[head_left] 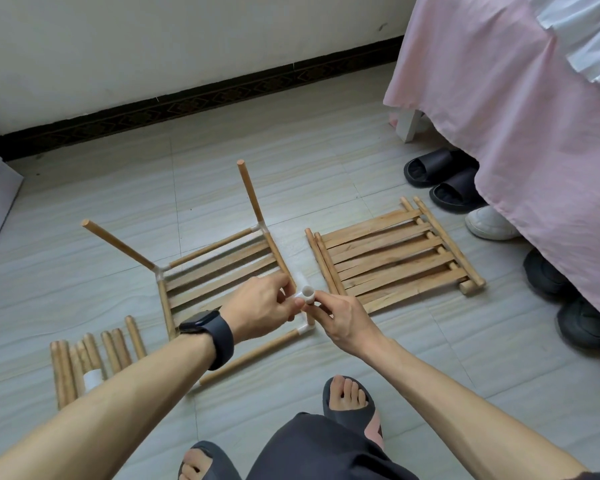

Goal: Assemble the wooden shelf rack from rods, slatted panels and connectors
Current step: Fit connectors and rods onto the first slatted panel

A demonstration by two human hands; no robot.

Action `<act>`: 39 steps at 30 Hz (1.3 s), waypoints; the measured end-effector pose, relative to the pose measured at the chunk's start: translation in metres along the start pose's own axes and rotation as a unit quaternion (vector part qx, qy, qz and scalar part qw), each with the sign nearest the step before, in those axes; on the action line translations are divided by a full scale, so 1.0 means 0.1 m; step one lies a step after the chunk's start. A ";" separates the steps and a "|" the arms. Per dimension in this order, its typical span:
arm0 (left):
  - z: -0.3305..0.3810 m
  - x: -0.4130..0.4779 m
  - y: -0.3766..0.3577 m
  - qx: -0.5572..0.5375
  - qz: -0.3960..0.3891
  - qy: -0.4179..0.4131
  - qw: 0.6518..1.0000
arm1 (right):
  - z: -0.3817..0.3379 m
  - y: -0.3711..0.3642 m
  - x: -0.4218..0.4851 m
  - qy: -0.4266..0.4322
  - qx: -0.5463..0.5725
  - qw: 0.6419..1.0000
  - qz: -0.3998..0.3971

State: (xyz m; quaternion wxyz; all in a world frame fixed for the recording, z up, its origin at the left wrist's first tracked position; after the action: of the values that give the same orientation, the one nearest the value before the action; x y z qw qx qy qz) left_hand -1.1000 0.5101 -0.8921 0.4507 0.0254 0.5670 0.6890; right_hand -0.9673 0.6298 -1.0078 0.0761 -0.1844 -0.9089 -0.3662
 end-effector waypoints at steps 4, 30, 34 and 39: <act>0.11 0.03 -0.03 0.022 -0.015 -0.004 1.000 | 0.00 0.07 -0.07 -0.007 0.003 1.000 0.006; -1.77 -0.98 0.95 0.065 0.097 0.312 0.943 | -0.29 0.03 0.22 -0.110 -0.084 0.990 0.022; -2.06 -1.26 0.58 -0.174 -0.072 0.378 0.907 | -0.13 0.01 0.74 -0.179 -0.101 0.978 0.019; -1.72 -1.02 0.39 -0.351 -0.057 0.237 0.904 | -0.34 -0.11 1.30 -0.237 0.126 0.963 -0.018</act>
State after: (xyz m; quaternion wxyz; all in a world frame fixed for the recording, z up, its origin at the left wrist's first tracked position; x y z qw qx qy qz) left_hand -1.1570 0.3157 -0.8731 0.3213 -0.3306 0.3794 0.8022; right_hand -1.0911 0.6351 -0.9551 -0.1256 -0.2389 -0.9428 -0.1958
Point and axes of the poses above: each hand's wrist, its own x-axis towards the middle knuckle, its own y-axis out of the back of the hand, z = x × y, the point moved 2 cm from there along x, towards the middle knuckle, and after that the axes turned 14 degrees about y, right-handed, at the moved point
